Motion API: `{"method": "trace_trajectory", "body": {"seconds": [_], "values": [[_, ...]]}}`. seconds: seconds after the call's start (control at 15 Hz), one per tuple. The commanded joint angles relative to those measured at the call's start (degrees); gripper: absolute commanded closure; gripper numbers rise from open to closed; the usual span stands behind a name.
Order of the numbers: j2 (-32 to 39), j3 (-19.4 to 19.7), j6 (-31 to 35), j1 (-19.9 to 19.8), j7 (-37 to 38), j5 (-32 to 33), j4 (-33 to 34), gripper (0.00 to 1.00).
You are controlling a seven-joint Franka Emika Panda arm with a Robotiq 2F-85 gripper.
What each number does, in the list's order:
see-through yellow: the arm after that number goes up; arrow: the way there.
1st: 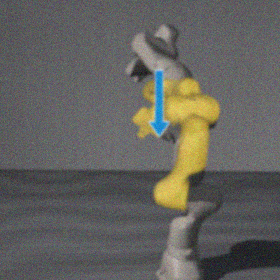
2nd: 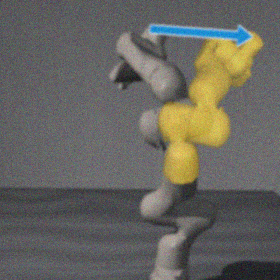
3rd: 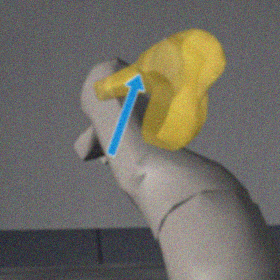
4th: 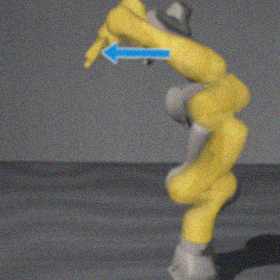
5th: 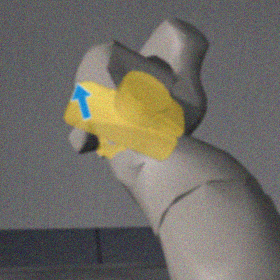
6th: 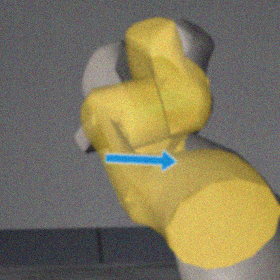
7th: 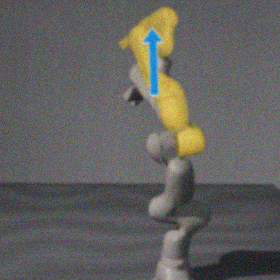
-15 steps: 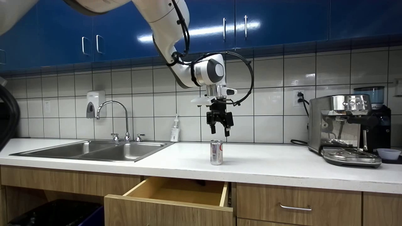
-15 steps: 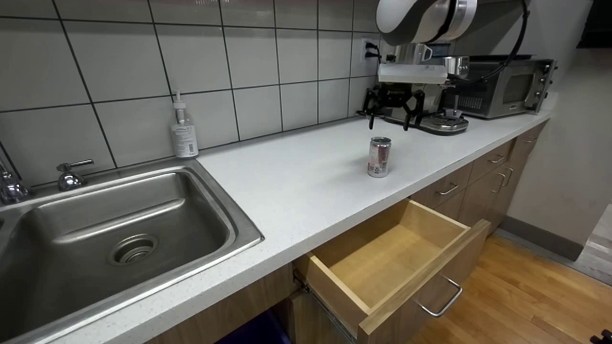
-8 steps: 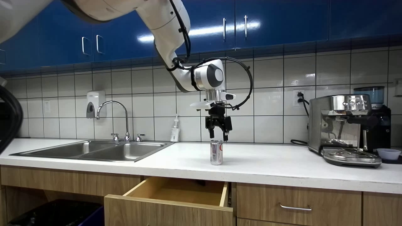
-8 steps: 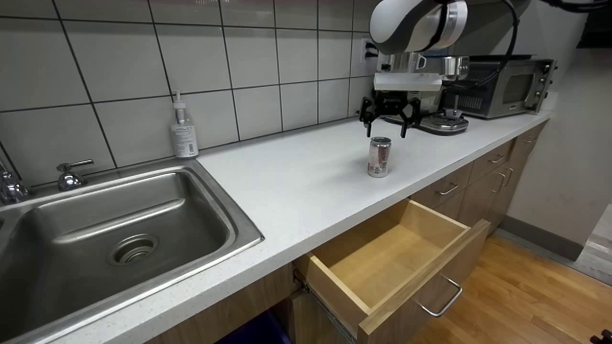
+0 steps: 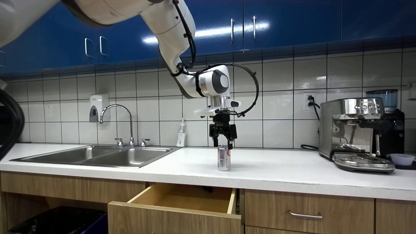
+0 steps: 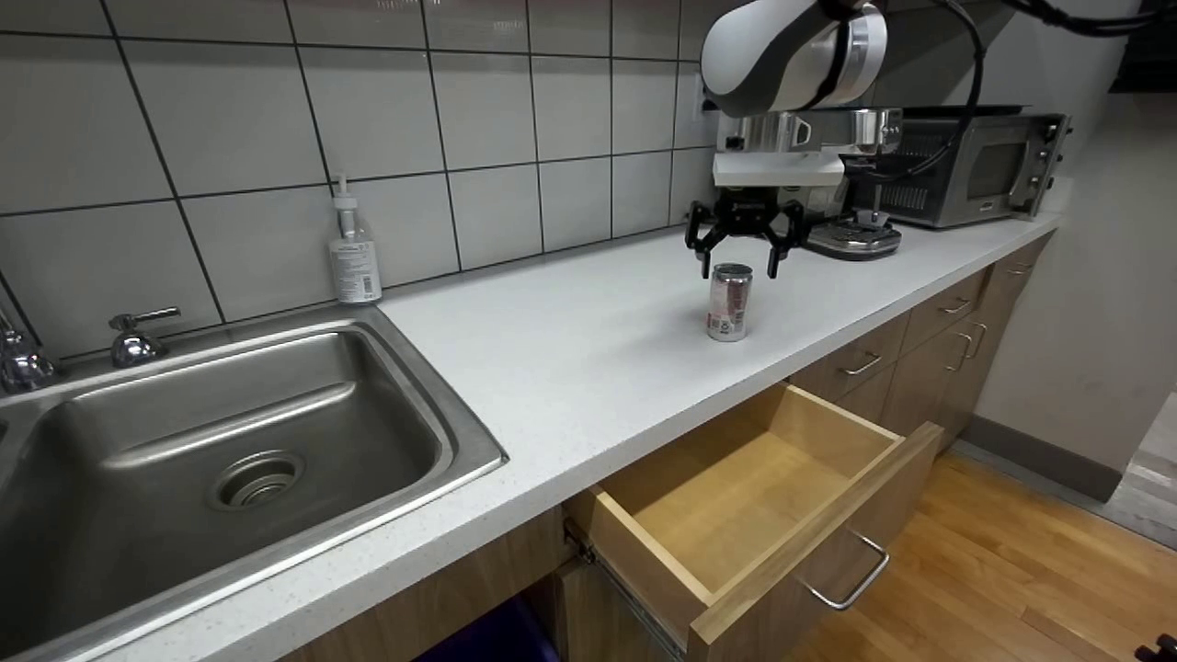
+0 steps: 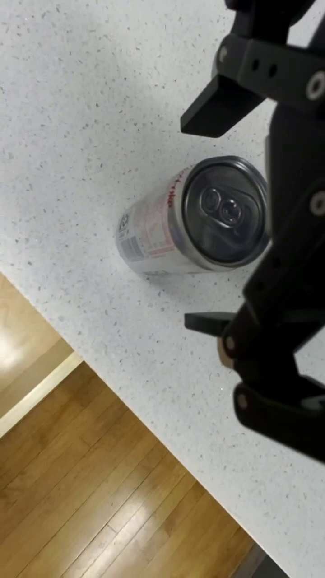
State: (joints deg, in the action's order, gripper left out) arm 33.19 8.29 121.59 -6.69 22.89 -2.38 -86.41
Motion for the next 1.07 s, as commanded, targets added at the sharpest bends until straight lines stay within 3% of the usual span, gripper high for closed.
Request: {"method": "trace_trajectory", "body": {"seconds": [0.0, 0.6, 0.67, 0.8, 1.0], "values": [[0.82, 0.04, -2.29, -0.38, -1.64, -0.74, 1.89, 0.00], [0.96, 0.22, -2.30, -0.63, -1.91, -0.66, 1.87, 0.00], [0.93, 0.23, -2.08, -0.64, -2.00, -0.67, 1.81, 0.25], [0.84, 0.21, -1.95, -0.65, -2.30, -0.67, 1.71, 0.32], [0.80, 0.21, -1.93, -0.64, -2.40, -0.69, 1.64, 0.58]]}}
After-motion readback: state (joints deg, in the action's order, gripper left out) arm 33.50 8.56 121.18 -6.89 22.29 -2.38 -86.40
